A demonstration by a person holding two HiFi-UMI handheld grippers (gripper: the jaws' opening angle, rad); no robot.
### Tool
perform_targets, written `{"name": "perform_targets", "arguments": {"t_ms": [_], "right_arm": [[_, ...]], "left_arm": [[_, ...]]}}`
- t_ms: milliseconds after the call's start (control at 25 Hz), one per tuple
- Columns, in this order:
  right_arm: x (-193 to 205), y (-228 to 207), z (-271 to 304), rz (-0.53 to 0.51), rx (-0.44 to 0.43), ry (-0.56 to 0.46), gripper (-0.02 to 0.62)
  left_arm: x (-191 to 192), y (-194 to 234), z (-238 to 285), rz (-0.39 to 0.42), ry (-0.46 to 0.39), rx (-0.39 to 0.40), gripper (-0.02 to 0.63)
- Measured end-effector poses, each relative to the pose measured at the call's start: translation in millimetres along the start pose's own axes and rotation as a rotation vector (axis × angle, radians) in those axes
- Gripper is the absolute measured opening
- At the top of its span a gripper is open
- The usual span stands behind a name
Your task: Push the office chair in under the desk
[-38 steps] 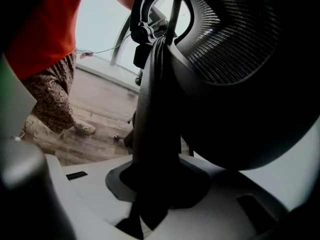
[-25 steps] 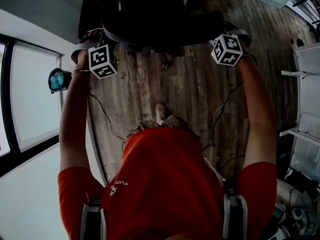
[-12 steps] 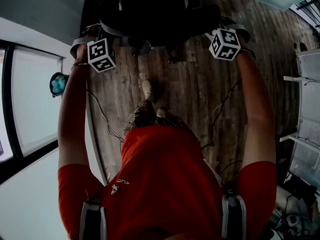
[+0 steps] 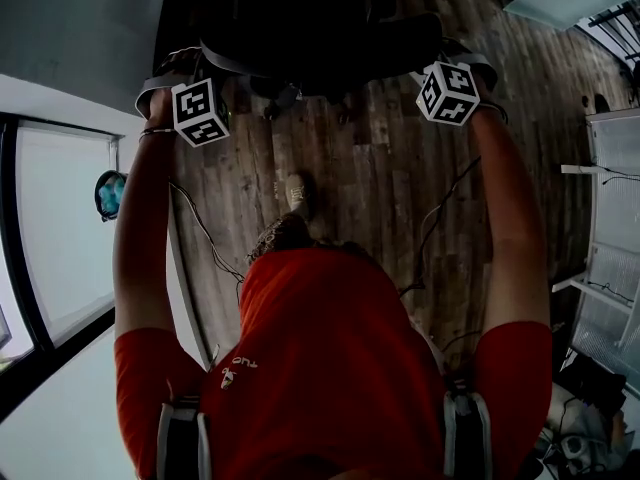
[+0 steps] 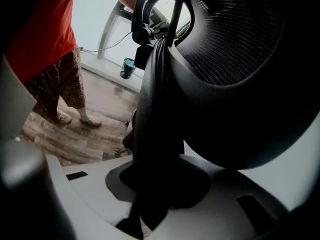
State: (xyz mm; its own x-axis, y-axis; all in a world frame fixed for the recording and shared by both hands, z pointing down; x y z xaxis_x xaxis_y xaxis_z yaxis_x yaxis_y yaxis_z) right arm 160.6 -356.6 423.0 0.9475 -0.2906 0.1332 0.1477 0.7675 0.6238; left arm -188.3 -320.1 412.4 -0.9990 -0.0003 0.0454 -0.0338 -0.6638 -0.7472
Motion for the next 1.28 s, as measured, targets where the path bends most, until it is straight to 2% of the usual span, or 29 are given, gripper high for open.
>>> {"name": "perform_targets", "arguments": {"t_ms": [760, 1280], "right_arm": [[15, -129, 92, 0.047, -0.032, 0.057, 0.103], [39, -194, 144, 0.03, -0.032, 0.051, 0.103]], "left_arm": [[30, 117, 117, 0.019, -0.02, 0.004, 0.084], [32, 168, 179, 0.003, 0.001, 0.008, 0.084]]}}
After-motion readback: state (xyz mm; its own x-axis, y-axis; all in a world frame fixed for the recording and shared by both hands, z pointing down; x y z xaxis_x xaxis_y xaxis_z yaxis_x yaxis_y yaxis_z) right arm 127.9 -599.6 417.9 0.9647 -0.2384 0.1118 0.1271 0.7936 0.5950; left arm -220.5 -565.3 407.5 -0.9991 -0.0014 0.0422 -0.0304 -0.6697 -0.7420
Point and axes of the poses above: the fingertips, and each gripper's own axes: z forward along the fingers, y to its left, x out of its underside, the point moved 8 cm from there along -z, backward along the fingers, and after that the axes turned 4 degrees about y, right-handed, at the moved point
